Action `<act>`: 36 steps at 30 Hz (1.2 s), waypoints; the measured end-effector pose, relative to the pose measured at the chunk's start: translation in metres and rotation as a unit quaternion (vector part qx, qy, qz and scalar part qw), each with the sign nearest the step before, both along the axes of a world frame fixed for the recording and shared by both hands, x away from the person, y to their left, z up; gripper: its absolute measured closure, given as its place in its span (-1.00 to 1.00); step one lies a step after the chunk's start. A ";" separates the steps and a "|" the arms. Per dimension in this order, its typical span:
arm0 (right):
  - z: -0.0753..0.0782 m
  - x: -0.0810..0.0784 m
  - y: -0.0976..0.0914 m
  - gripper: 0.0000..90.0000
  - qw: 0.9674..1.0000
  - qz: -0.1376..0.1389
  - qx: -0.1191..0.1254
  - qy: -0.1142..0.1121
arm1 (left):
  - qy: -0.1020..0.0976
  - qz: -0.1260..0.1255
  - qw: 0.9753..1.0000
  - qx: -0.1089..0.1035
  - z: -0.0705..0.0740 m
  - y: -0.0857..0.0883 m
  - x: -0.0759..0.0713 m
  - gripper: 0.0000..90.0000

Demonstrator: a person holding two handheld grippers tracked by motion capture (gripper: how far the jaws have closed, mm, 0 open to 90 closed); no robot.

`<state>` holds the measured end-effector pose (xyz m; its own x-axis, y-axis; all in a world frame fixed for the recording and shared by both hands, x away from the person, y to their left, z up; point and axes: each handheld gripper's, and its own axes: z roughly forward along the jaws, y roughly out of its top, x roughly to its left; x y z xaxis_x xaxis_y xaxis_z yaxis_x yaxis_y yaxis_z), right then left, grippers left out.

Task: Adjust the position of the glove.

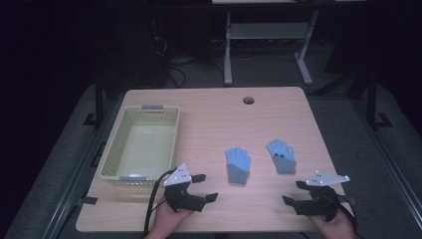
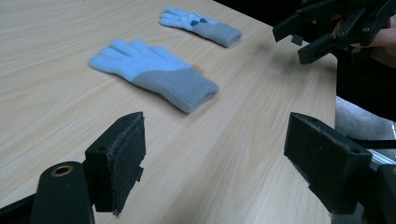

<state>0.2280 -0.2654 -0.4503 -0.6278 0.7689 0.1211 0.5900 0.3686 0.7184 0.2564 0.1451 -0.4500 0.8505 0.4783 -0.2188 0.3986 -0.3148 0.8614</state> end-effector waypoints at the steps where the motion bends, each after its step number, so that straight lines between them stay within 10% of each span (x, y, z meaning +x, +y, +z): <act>1: 0.000 0.000 0.000 -0.47 1.000 0.000 0.000 0.000 | 0.000 0.000 1.000 0.000 0.000 0.000 0.000 -0.55; 36: 0.045 0.054 0.004 -0.51 0.999 0.014 -0.024 0.018 | -0.005 0.009 1.000 -0.011 0.002 0.004 -0.002 -0.55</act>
